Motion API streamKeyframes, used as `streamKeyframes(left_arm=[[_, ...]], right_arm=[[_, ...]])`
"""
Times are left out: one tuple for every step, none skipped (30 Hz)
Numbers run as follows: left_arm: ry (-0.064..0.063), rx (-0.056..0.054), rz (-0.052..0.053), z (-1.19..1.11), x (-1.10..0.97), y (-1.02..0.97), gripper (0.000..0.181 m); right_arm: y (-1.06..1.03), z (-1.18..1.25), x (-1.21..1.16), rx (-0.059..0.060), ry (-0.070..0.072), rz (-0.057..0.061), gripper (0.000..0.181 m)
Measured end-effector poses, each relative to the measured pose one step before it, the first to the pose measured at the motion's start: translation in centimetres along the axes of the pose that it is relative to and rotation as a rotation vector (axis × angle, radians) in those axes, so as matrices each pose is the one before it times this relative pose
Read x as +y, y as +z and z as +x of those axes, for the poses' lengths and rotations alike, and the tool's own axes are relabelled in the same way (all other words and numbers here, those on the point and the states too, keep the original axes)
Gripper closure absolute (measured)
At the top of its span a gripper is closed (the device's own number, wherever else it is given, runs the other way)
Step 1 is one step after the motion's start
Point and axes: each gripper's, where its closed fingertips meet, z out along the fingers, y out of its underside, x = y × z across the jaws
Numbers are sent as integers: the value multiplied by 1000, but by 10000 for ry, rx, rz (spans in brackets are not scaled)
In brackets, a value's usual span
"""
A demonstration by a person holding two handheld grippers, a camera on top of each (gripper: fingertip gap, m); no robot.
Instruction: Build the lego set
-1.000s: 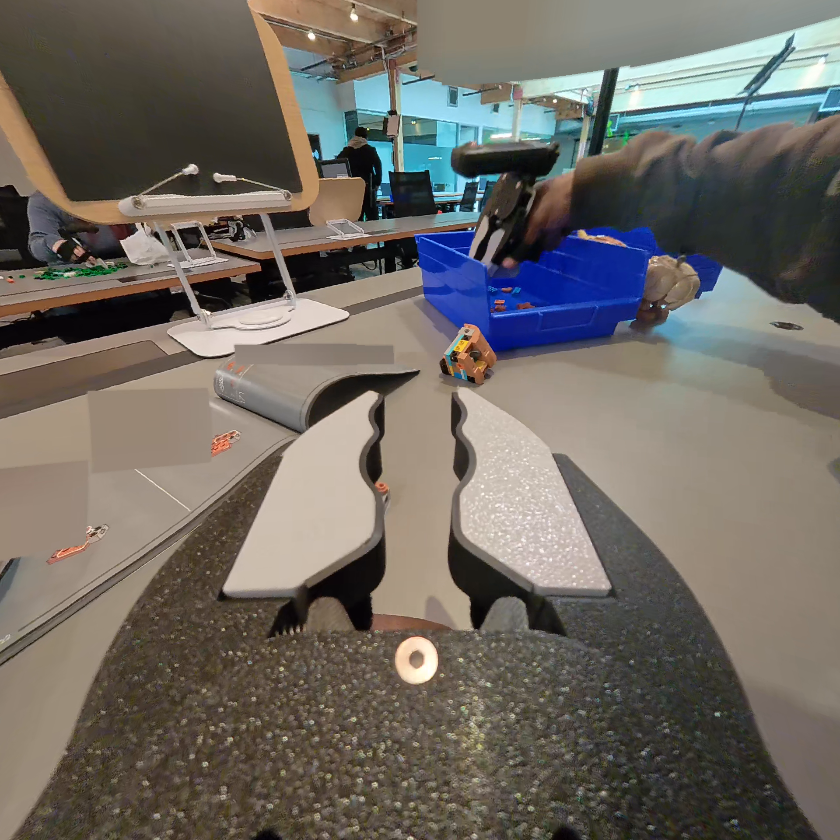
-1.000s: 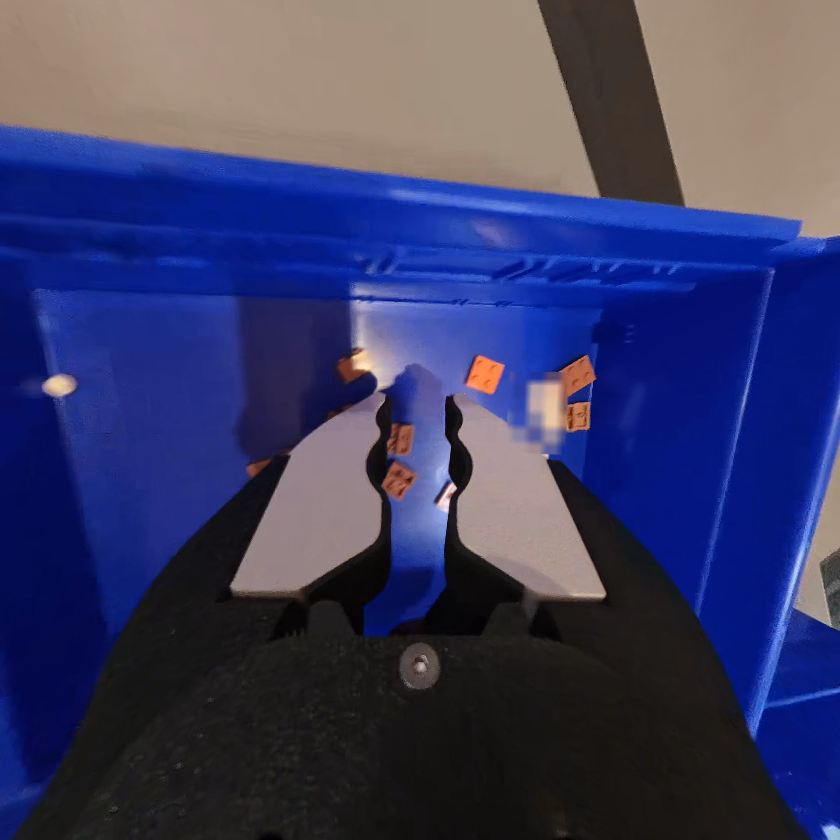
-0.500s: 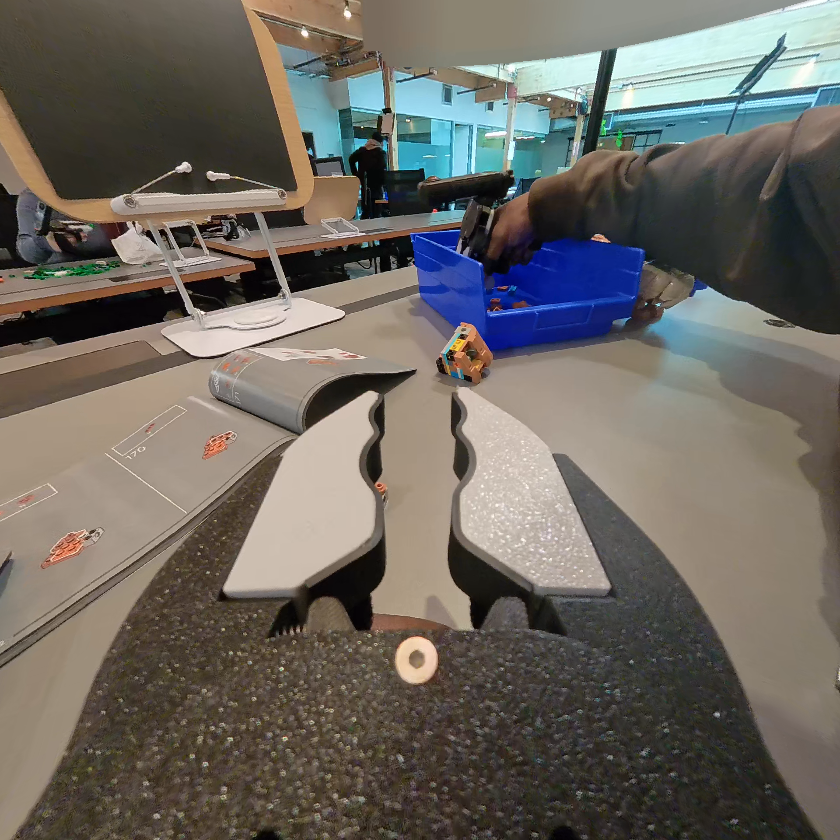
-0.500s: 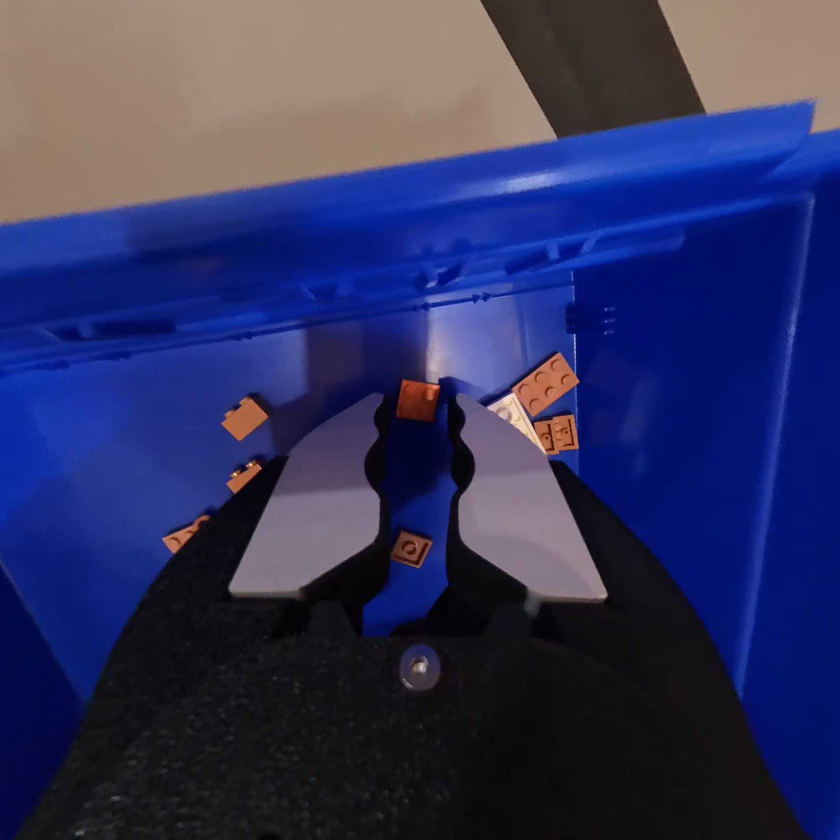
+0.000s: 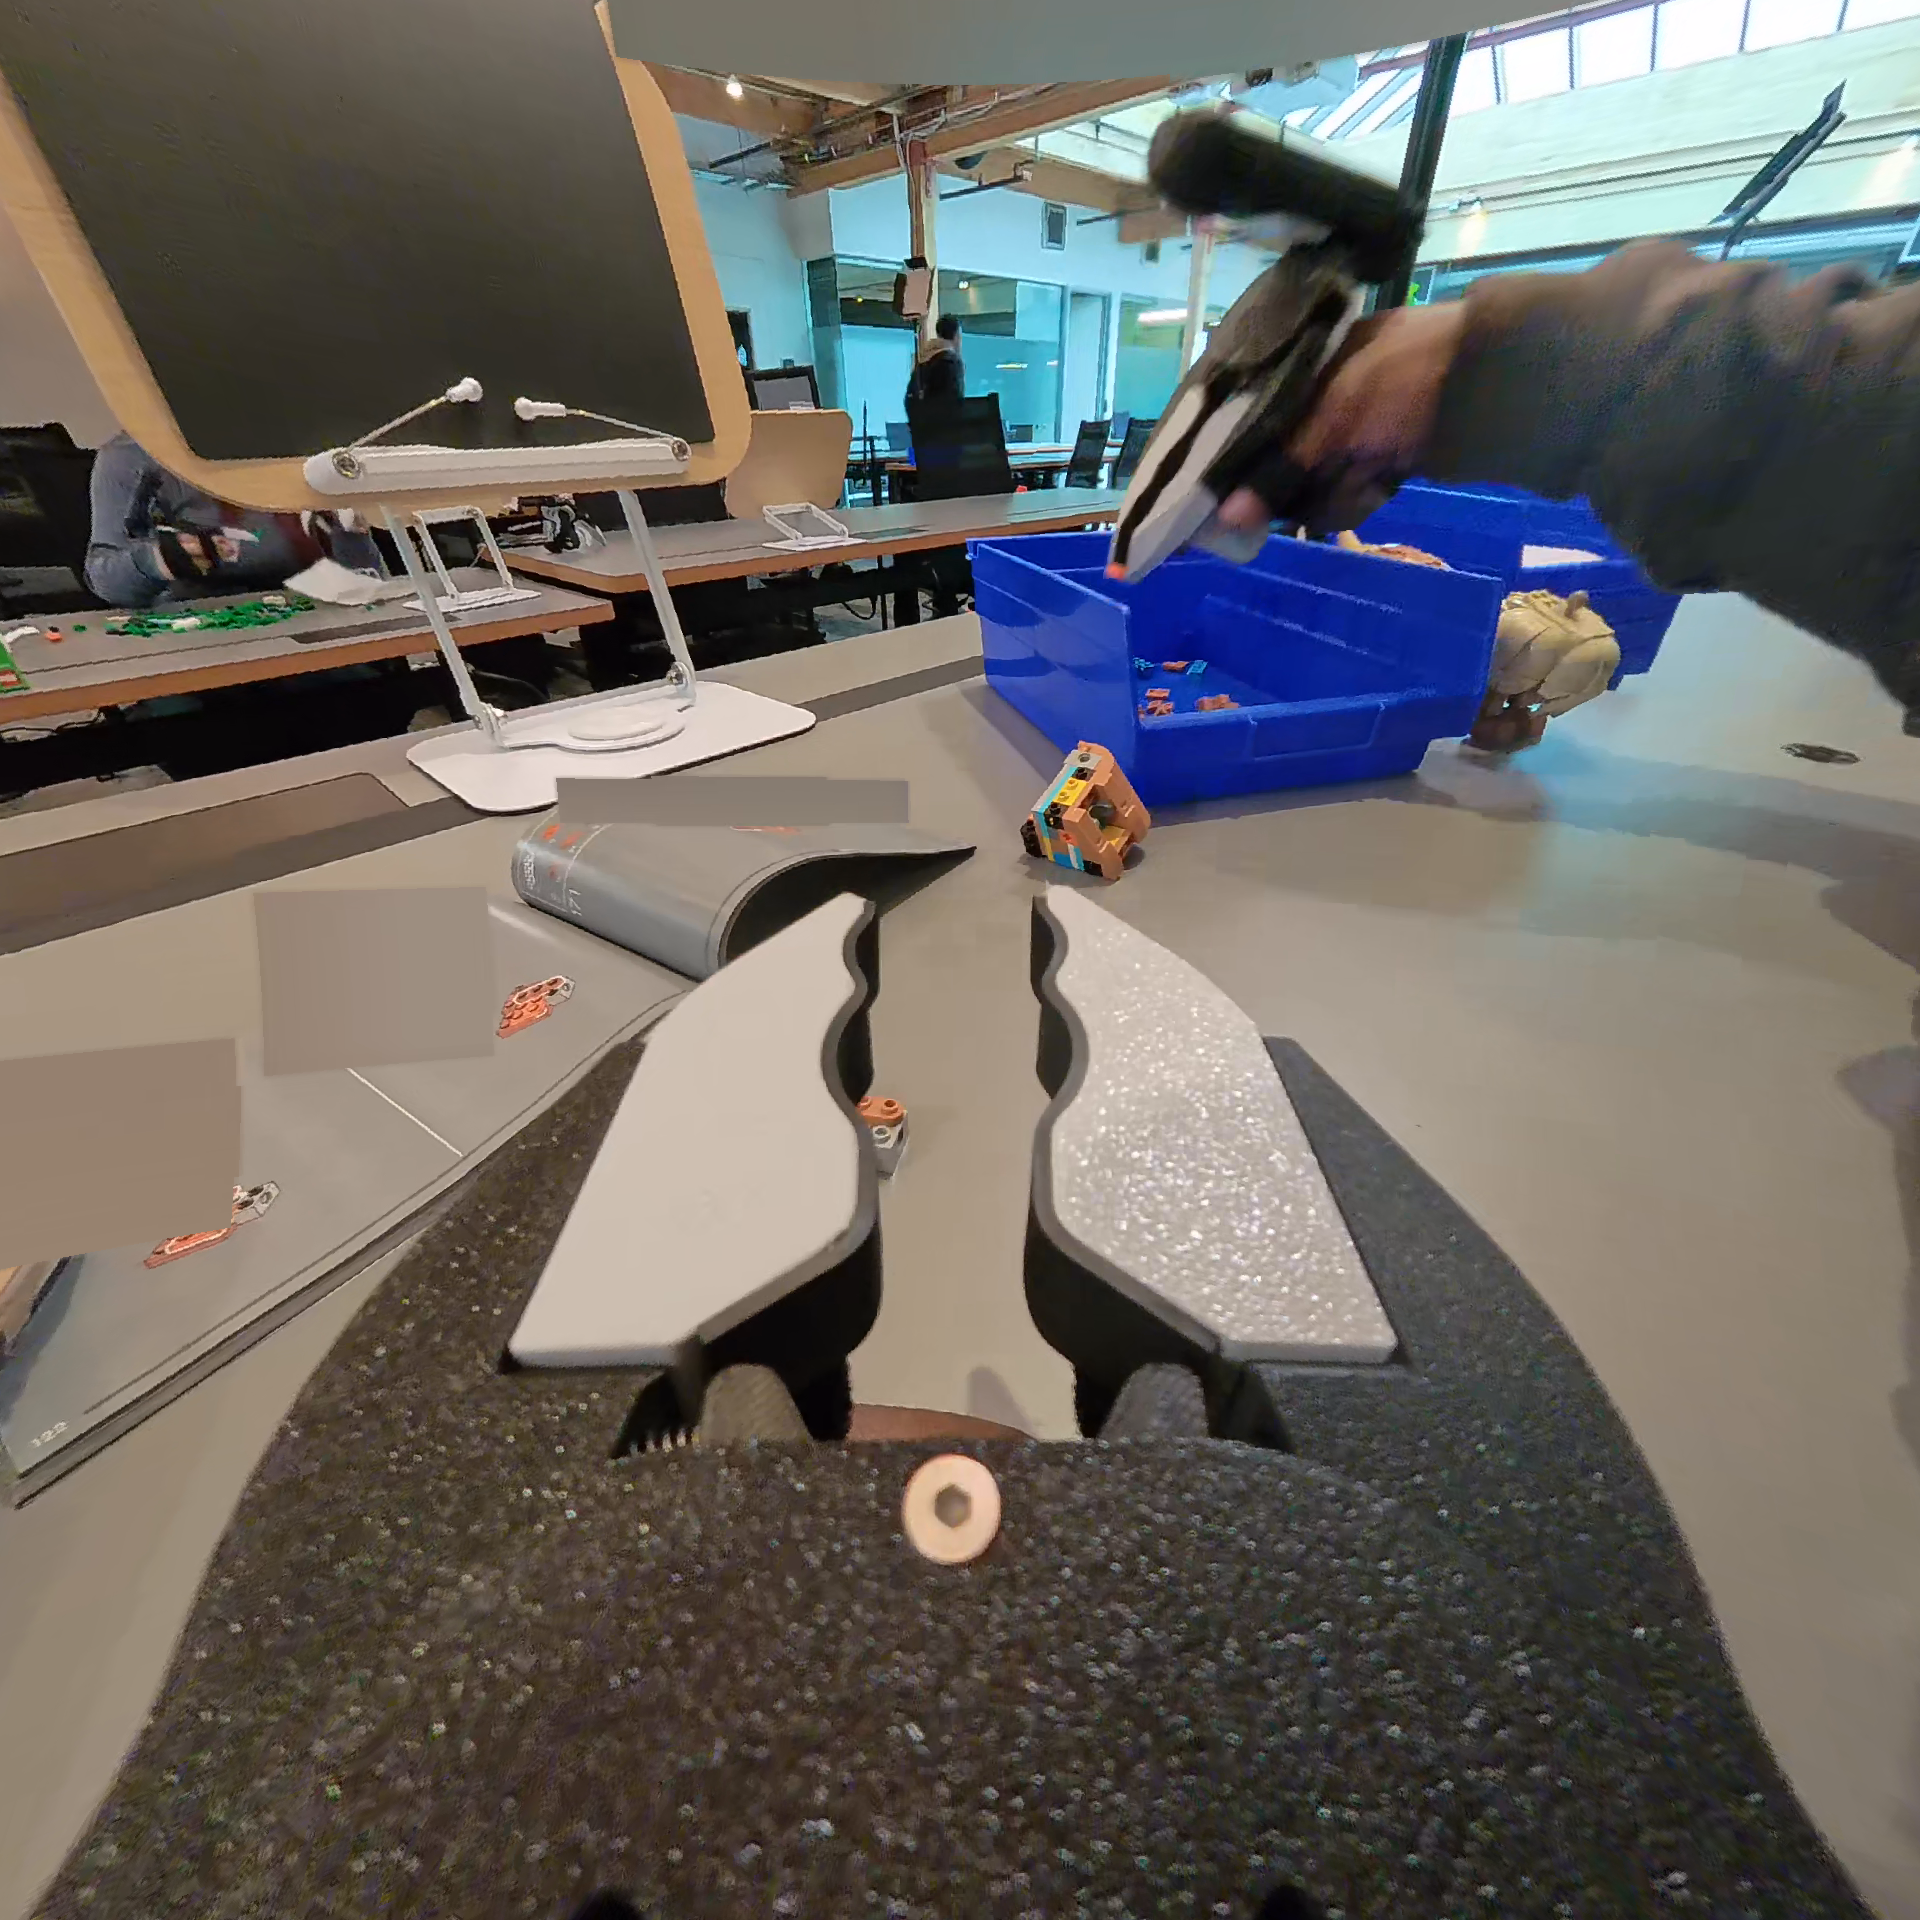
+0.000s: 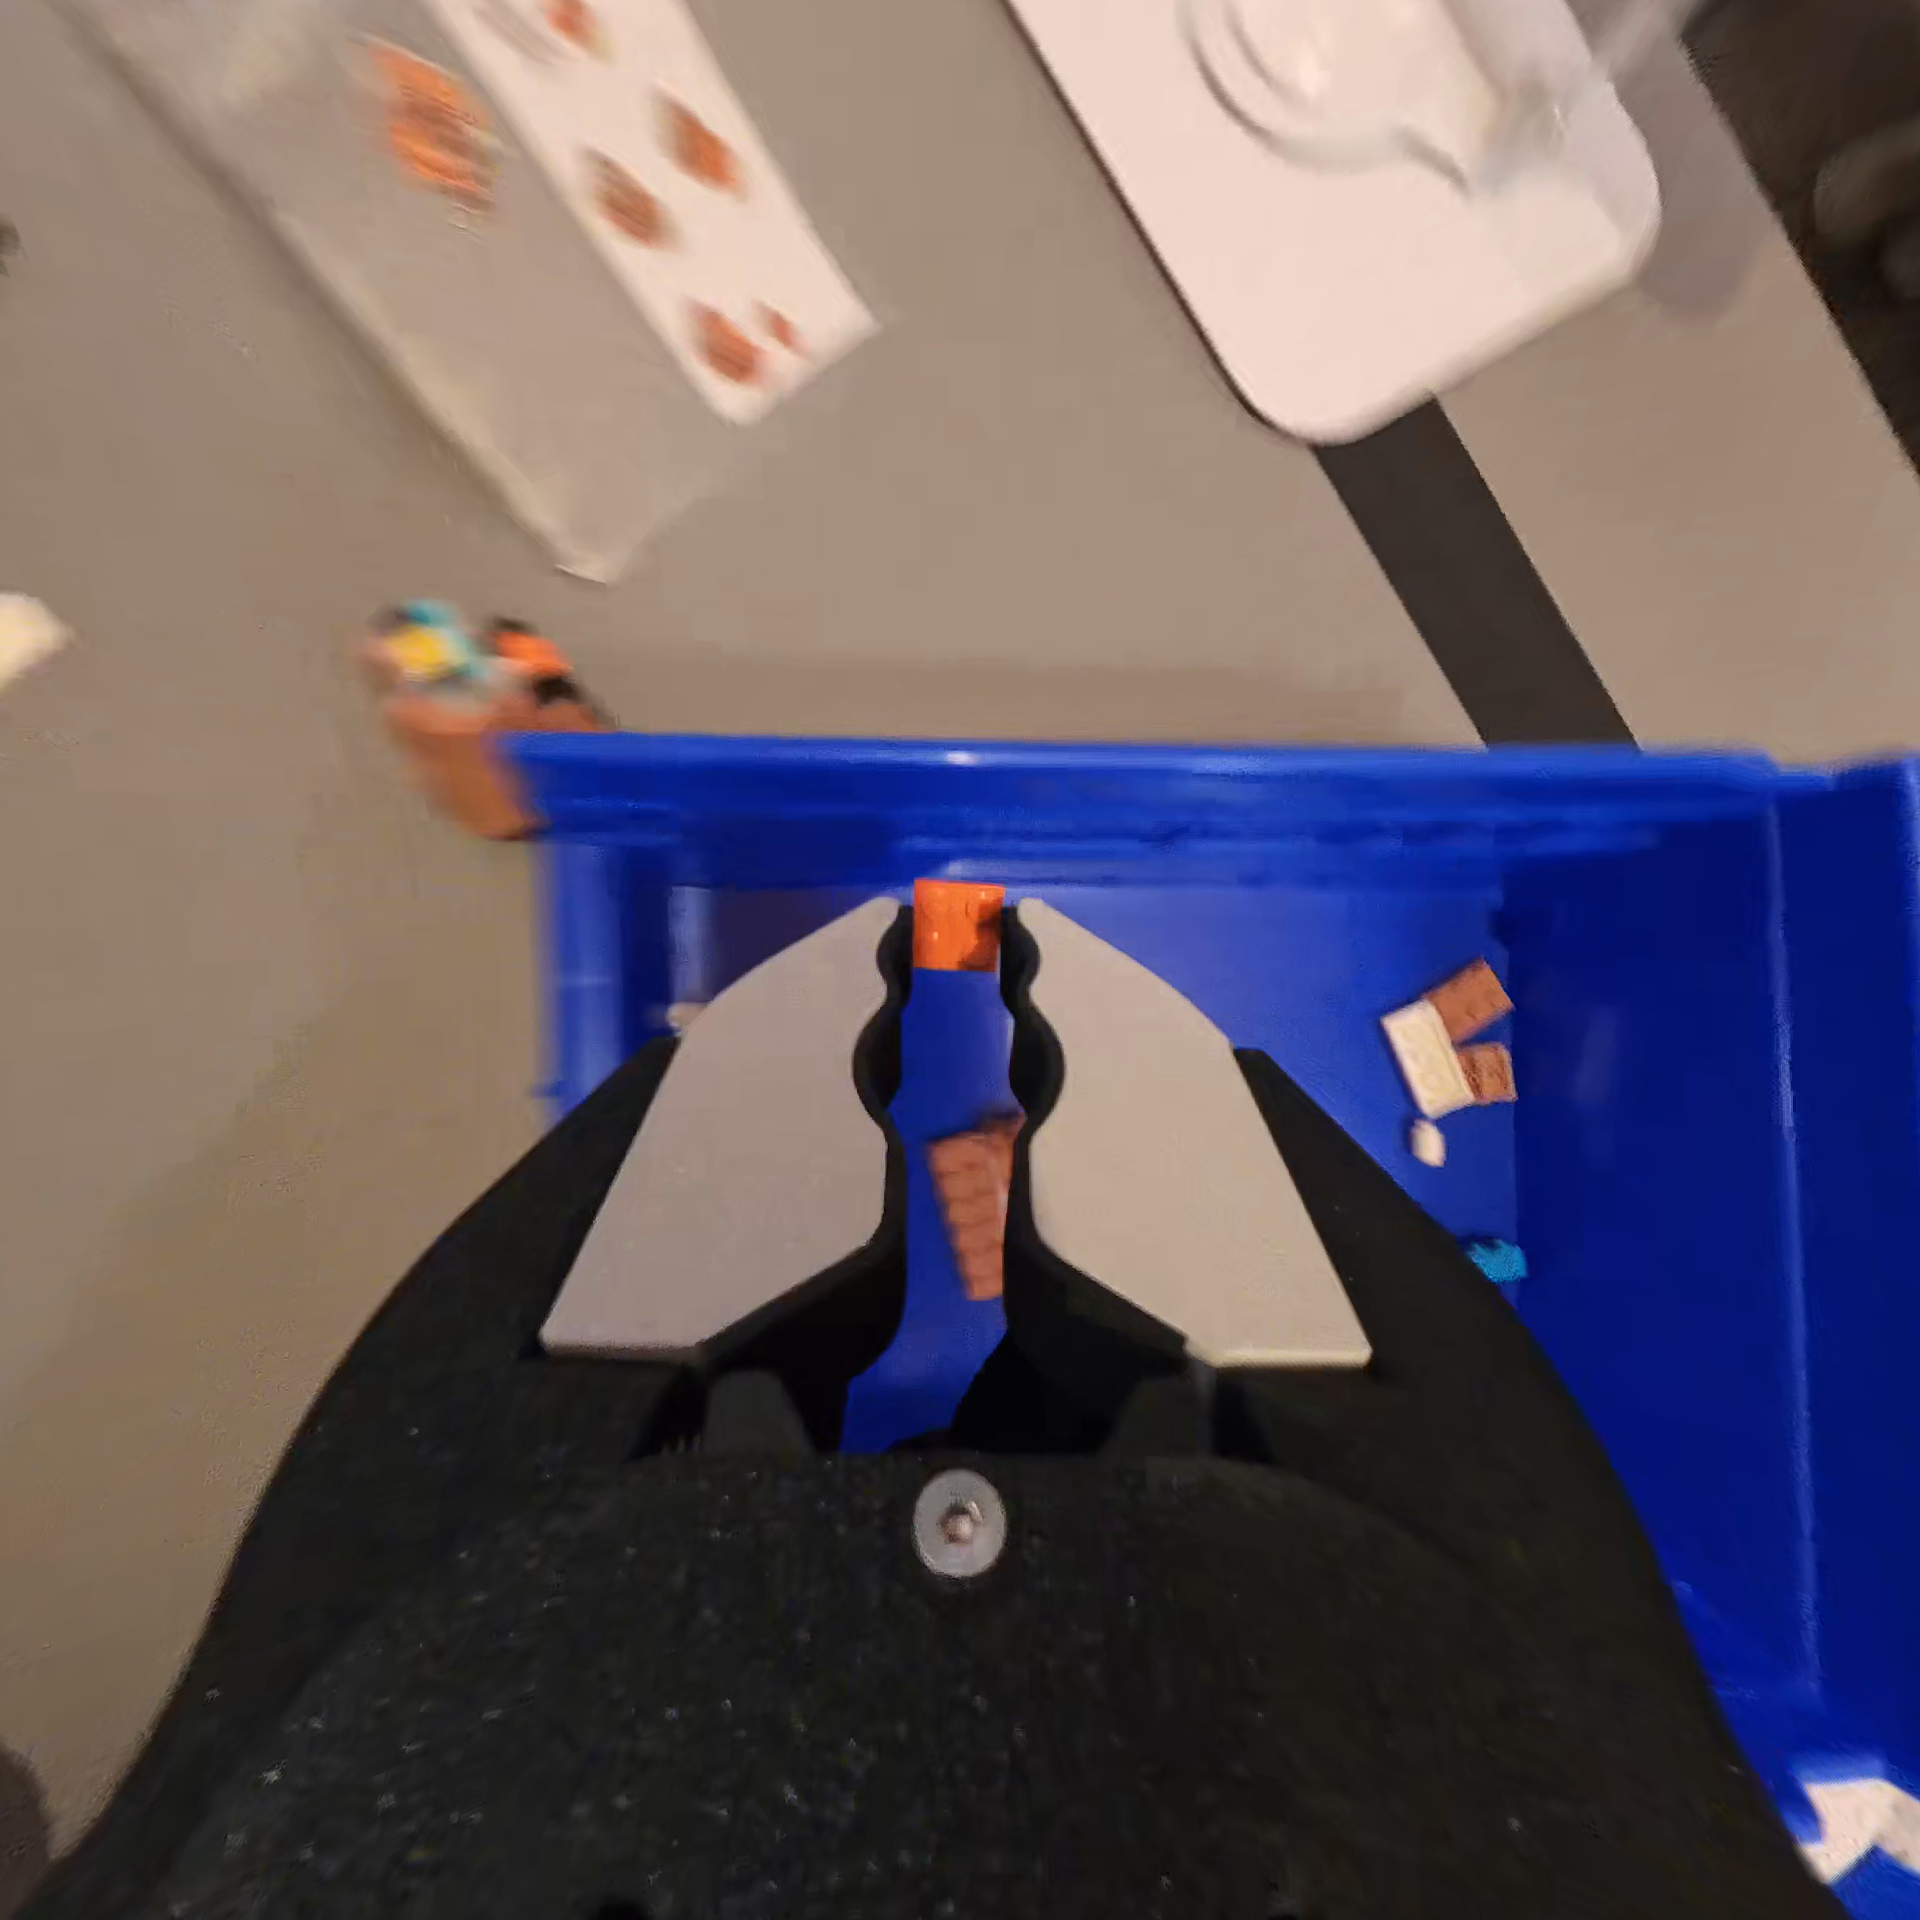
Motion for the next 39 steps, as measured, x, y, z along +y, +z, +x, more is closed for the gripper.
streamKeyframes(left_arm=[[-22, 5, -68, -19, 88, 78, 153], [2, 16, -71, 28, 90, 70, 153], [34, 16, -63, 56, 78, 71, 153], [63, 7, -48, 67, 59, 45, 153], [79, 15, -30, 98, 34, 31, 153], [77, 18, -20, 108, 31, 0, 153], [61, 11, -15, 92, 25, -9, 153], [44, 1, 0, 52, -2, -22, 153], [25, -7, 10, 19, -13, -48, 153], [11, -16, 13, -3, -6, -48, 153], [5, -26, 10, -30, -11, -72, 153], [6, -34, 15, -40, -16, -79, 153], [8, -41, 21, -59, -24, -86, 153], [5, -39, 17, -58, -20, -58, 153], [-2, -16, 14, -36, -16, -32, 153], [-4, 5, -5, 8, 6, 16, 153], [3, 15, -41, 22, 50, 41, 153], [14, 26, -58, 45, 81, 71, 153], [27, 31, -58, 61, 69, 62, 153], [32, 22, -51, 67, 68, 70, 153], [26, 15, -42, 44, 49, 44, 153], [16, 4, -27, 20, 41, 33, 153], [0, -9, -4, -13, 4, 7, 153], [-22, -17, 15, -44, -26, -23, 153], [-36, -20, 30, -56, -33, -34, 153], [-41, -26, 43, -78, -58, -46, 153], [-45, -23, 46, -71, -52, -44, 153], [-46, -13, 34, -61, -48, -32, 153], [-35, -8, 17, -53, -18, -23, 153], [-9, 1, 4, -13, -4, 11, 153], [11, 12, -16, 14, 18, 39, 153], [28, 26, -33, 59, 39, 50, 153], [44, 27, -33, 67, 37, 52, 153], [50, 25, -20, 73, 19, 33, 153], [43, 21, -11, 64, 19, 28, 153], [27, 8, 3, 31, -6, 6, 153], [10, 2, 25, 9, -32, -11, 153], [-12, -9, 33, -40, -38, -10, 153], [-25, -9, 37, -50, -43, -19, 153]], right_arm=[[-686, -2548, -907, -264, -431, 284, 165], [-256, -2526, -811, -310, -391, 194, 165], [198, -2429, -671, -358, -341, 122, 166], [616, -2283, -530, -387, -284, 67, 166], [989, -2098, -368, -418, -239, 6, 165], [1263, -1917, -228, -442, -211, -33, 165], [1449, -1681, -162, -419, -160, -42, 165], [1533, -1494, -130, -406, -101, -43, 165], [1522, -1357, -141, -413, -75, -19, 165], [1464, -1143, -67, -350, -95, -48, 165], [1317, -813, 14, -211, -146, -102, 165], [1094, -517, -17, -99, -131, -73, 165], [827, -318, -55, -55, -51, -24, 165], [601, -163, -56, -9, -2, -3, 165], [460, -79, 59, 35, -2, -38, 165], [356, -61, 157, 36, -10, -68, 165], [301, 17, 256, 85, -19, -98, 165], [283, 81, 320, 136, -43, -126, 165], [267, -2, 317, 77, -34, -105, 165], [220, -97, 264, -9, 17, -58, 165], [87, -82, 50, -25, 66, 77, 165], [-56, -21, 24, -22, 94, 79, 165], [-144, 54, 184, 19, 62, -54, 165], [-336, 158, 161, 89, -4, -18, 163], [-598, 206, 131, 90, -13, 7, 160], [-890, 311, 125, 95, 16, 32, 159], [-1176, 481, 104, 133, 50, 66, 159], [-1455, 703, 85, 179, 89, 103, 159], [-1654, 933, 112, 242, 109, 105, 159], [-1758, 1190, 216, 305, 89, 52, 159], [-1785, 1472, 396, 376, 55, -16, 159], [-1684, 1753, 630, 437, 31, -97, 159], [-1463, 1977, 940, 467, 15, -206, 159], [-1196, 2093, 1244, 464, 34, -308, 159], [-863, 2047, 1456, 382, 80, -377, 159], [-577, 1815, 1493, 230, 85, -376, 159], [-321, 1604, 1422, 153, 62, -337, 159], [-130, 1507, 1351, 165, 34, -337, 159], [34, 1334, 1233, 141, -4, -327, 159]])
